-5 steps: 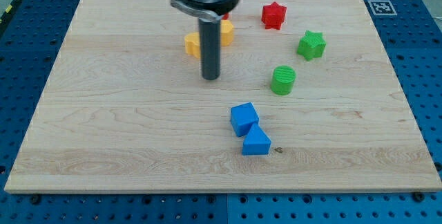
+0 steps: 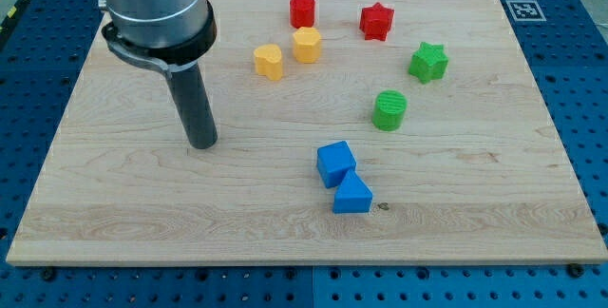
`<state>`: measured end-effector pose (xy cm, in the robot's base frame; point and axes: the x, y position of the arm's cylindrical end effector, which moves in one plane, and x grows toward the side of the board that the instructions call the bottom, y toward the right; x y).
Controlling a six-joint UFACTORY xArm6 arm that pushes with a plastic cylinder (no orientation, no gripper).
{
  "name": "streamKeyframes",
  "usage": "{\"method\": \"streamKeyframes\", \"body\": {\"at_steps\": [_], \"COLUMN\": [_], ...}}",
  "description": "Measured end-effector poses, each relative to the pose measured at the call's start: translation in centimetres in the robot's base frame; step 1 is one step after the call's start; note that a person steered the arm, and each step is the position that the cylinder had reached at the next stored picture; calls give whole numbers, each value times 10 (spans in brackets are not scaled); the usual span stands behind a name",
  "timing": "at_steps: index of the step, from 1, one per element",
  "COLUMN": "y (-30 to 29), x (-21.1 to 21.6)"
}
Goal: Move your arm to the left side of the blue cube
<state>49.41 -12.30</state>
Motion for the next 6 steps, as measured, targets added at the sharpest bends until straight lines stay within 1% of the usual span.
{"method": "streamKeyframes", "body": {"at_steps": [1, 2, 4, 6], "y": [5, 60, 97, 105], "x": [13, 25, 28, 28]}}
